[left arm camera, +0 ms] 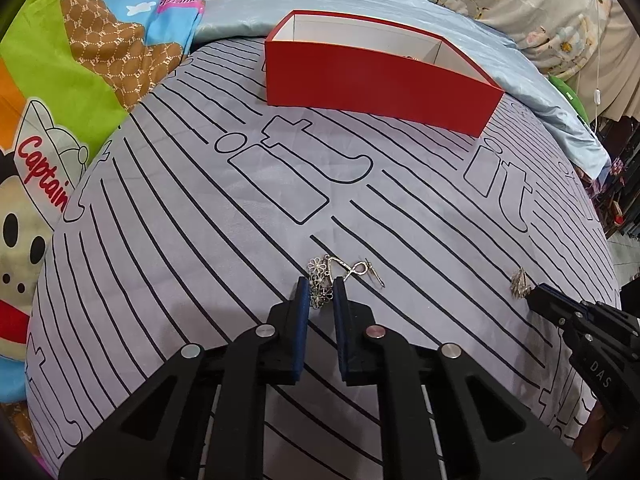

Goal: Organize jewelry
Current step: 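Grasp the small silver pendant with the right gripper while the left gripper holds the necklace, then carry both silver pieces over the red box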

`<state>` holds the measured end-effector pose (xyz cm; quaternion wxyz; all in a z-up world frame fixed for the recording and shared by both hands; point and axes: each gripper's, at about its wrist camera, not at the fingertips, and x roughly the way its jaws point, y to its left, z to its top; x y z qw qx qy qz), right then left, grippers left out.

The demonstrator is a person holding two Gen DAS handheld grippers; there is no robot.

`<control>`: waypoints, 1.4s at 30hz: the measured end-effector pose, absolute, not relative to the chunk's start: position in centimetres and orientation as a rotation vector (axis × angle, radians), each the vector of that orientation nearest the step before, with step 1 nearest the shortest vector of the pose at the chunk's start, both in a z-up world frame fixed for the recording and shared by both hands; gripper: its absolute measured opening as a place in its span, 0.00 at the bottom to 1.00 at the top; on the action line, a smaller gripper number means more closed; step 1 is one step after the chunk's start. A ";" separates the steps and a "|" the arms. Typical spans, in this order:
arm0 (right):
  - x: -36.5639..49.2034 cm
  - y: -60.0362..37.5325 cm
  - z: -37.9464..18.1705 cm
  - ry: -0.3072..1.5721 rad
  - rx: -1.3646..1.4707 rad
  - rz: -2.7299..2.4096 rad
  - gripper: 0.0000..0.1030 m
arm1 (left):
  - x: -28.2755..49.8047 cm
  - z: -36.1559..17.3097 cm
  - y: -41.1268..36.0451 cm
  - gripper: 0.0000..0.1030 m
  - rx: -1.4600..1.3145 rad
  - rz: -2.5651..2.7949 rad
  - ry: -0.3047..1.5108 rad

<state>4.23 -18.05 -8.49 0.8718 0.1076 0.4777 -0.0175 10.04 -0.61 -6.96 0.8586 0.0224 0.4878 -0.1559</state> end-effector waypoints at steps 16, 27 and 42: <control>3.8 -17.3 -6.2 0.948 0.246 0.013 0.02 | 10.1 -5.9 -0.1 0.04 -0.020 -0.362 1.031; 3.8 -17.0 -3.5 0.889 0.256 0.043 0.02 | 9.7 -2.8 -0.6 0.04 -0.038 -0.404 0.984; 6.7 -17.3 2.1 0.753 0.237 0.075 0.02 | 12.1 3.9 -2.8 0.04 -0.039 -0.445 0.848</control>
